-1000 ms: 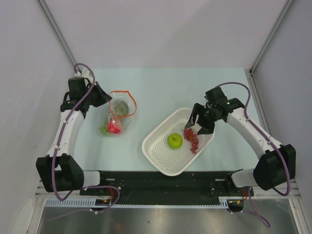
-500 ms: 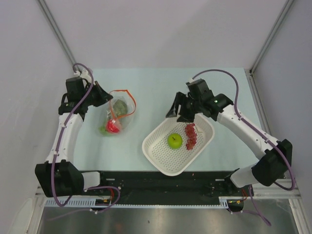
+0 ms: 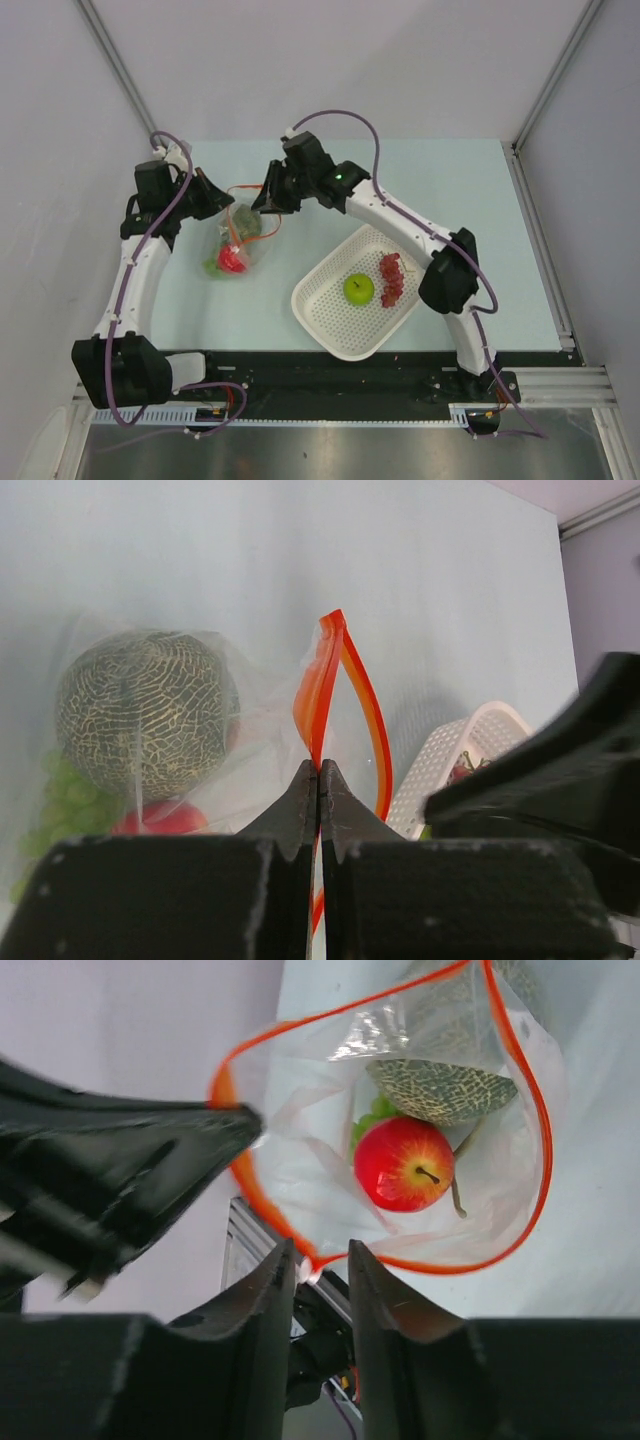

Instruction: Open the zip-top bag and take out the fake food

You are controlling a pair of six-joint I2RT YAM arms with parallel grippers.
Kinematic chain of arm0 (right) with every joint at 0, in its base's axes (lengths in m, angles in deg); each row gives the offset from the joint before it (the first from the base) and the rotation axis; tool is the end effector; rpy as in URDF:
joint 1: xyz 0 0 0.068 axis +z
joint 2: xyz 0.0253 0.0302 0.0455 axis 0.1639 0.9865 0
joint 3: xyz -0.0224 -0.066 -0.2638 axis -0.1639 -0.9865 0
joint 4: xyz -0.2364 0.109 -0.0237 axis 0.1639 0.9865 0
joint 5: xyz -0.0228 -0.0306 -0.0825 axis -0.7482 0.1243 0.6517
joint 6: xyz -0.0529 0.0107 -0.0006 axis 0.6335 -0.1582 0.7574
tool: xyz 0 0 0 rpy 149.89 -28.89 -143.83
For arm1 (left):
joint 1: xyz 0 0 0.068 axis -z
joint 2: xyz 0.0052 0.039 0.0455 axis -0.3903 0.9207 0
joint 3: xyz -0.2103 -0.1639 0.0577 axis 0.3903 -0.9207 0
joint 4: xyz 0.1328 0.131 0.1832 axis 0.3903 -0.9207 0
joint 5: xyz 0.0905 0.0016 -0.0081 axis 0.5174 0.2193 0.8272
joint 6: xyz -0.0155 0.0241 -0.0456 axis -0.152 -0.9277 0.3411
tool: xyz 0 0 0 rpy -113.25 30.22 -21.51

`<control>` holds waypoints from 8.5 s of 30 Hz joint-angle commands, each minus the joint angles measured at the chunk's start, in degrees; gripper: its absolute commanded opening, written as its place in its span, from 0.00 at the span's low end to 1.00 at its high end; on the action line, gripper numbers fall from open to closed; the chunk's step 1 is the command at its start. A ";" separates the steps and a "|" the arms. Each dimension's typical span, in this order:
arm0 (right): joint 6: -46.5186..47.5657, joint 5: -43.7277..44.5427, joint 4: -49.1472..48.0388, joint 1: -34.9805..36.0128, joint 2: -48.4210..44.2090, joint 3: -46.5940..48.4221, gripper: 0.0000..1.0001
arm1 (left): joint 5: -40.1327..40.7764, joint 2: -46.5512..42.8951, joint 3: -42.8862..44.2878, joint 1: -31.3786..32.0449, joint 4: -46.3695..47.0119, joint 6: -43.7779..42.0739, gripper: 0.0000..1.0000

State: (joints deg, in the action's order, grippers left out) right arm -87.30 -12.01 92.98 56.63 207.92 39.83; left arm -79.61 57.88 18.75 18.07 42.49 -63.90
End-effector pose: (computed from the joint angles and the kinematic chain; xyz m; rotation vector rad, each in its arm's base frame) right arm 0.3237 0.3632 0.3593 -0.1468 2.3729 1.1893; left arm 0.2732 0.0072 0.3409 -0.2116 2.1050 -0.6750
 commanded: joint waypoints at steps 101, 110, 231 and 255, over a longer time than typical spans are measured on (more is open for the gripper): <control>-12.40 -12.24 -19.66 -0.26 6.54 -19.86 0.18 | 18.37 9.57 -19.45 -6.43 -0.10 16.59 0.00; -2.04 -10.66 -0.87 -4.57 -3.30 -20.12 0.01 | 16.35 8.78 -19.45 -7.48 0.08 15.09 0.00; -13.89 -19.27 -35.99 4.13 14.45 -23.46 0.21 | 15.99 18.36 -11.18 -4.76 -6.16 7.71 0.07; 1.75 -16.10 -3.74 -0.79 -4.62 -14.67 0.00 | 18.81 22.84 -9.60 -7.31 -5.28 6.83 0.04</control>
State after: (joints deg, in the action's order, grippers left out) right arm -88.51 -27.20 84.39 57.68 208.16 22.10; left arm -63.79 79.76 8.28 11.69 36.89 -56.08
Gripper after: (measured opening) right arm 0.025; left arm 0.045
